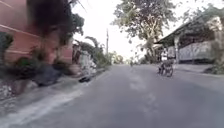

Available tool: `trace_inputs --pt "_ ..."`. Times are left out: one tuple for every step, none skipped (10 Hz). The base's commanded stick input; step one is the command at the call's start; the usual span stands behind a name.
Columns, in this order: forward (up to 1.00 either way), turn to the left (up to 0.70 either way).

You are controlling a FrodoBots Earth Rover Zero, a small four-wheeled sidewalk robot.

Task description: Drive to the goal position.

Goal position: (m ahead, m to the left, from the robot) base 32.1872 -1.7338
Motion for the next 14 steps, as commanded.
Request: trace_inputs --pt "1.00 0.00" --pt "1.00 0.00" --pt "1.00 -0.11" --pt "1.00 -0.33" --pt "1.00 -0.40" --pt "1.00 -0.11" --pt "1.00 0.00" --pt "1.00 0.00" --pt "1.00 0.00" --pt "1.00 0.00" --pt "1.00 0.00" --pt "1.00 0.00" --pt "1.00 0.00" --pt "1.00 0.00"
